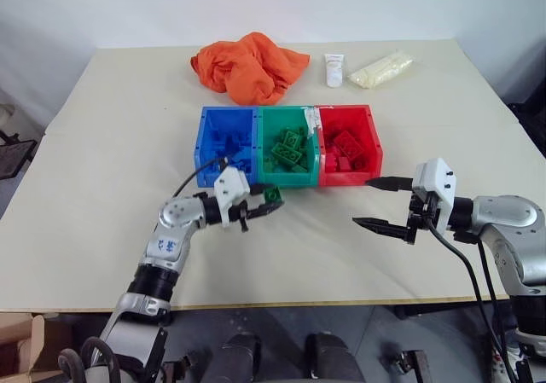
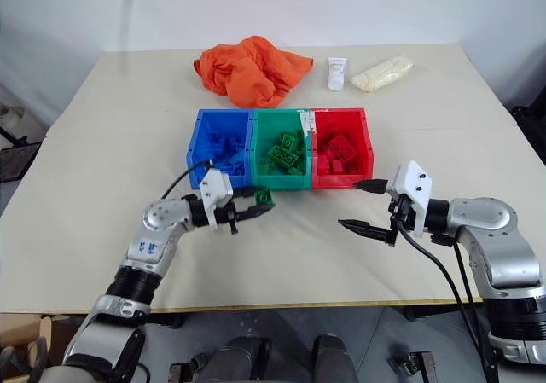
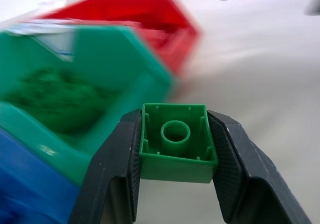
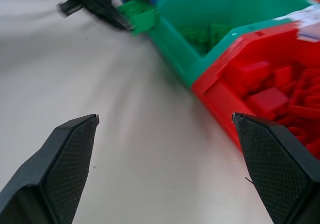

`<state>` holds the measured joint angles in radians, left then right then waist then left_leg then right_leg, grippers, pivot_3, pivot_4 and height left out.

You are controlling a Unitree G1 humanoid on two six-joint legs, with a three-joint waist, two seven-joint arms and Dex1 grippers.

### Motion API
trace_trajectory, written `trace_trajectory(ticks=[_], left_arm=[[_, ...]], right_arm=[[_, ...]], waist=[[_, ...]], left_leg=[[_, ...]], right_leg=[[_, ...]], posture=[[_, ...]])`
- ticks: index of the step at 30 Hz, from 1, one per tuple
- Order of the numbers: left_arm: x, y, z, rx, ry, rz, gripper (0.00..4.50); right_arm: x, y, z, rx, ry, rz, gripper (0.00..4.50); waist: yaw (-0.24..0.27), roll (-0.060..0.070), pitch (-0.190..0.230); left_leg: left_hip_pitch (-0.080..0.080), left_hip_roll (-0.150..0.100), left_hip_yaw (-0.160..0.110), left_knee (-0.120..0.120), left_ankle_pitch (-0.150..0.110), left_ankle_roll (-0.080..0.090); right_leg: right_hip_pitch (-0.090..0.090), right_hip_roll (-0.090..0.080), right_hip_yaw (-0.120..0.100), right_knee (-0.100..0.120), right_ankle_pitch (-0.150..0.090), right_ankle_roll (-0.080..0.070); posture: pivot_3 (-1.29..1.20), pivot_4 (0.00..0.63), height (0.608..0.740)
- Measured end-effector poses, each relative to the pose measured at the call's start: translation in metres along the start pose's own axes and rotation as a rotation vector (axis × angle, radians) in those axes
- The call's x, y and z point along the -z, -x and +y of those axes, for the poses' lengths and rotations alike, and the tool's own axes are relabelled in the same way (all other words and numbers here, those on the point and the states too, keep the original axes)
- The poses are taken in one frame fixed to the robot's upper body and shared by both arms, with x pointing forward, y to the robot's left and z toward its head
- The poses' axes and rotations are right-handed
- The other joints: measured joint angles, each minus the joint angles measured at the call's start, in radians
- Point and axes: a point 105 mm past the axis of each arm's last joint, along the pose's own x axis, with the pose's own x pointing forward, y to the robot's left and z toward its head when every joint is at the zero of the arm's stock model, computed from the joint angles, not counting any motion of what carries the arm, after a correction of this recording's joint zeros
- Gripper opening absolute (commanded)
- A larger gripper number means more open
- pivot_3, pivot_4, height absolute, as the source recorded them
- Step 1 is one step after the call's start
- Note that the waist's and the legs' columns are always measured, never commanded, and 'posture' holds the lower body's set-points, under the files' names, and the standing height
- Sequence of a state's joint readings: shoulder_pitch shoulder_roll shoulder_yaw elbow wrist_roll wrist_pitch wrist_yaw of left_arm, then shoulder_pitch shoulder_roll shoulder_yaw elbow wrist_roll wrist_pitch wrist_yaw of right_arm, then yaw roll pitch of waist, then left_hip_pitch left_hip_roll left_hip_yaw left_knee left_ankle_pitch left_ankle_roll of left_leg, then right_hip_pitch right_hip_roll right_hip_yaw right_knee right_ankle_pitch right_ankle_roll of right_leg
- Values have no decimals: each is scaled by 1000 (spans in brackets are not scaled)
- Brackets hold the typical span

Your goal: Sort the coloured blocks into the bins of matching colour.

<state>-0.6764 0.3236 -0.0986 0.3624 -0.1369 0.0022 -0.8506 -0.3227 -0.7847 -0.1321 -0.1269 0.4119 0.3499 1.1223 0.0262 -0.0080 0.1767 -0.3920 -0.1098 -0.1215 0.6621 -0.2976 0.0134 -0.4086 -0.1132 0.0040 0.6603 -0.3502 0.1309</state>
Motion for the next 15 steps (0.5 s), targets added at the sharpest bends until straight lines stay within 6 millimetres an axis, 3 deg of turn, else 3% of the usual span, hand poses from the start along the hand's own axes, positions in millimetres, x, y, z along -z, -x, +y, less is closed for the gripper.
trace_trajectory(ticks=[3, 8, 12, 15], left_arm=[[-10, -16, 20, -85, -29, 20, 1519], [-22, -43, 35, -132, -30, 0, 1519], [-37, -65, 46, -153, -46, -17, 2836], [-44, -69, 52, -171, -64, -24, 3796]], right_arm=[[0, 3, 1, 20, 1, -6, 4500], [2, 7, 4, 53, -1, -4, 4500], [-1, 7, 6, 74, 8, -11, 4500], [-1, 8, 7, 87, 4, -14, 4500]], waist=[[0, -1, 0], [0, -2, 1], [0, -4, 2], [-3, -4, 2]], left_leg=[[0, 0, 0, 0, 0, 0], [0, 0, 1, 0, 0, 0], [0, 0, 2, 0, 0, 0], [0, 0, 3, -1, 0, 1]], right_leg=[[0, 0, -1, 0, 0, 0], [-1, 0, -2, 0, 0, 1], [-1, 1, -2, 0, 0, 1], [-2, 1, -1, 1, 0, 1]], posture=[[0, 150, 740], [0, 150, 740], [0, 150, 740], [0, 150, 740]])
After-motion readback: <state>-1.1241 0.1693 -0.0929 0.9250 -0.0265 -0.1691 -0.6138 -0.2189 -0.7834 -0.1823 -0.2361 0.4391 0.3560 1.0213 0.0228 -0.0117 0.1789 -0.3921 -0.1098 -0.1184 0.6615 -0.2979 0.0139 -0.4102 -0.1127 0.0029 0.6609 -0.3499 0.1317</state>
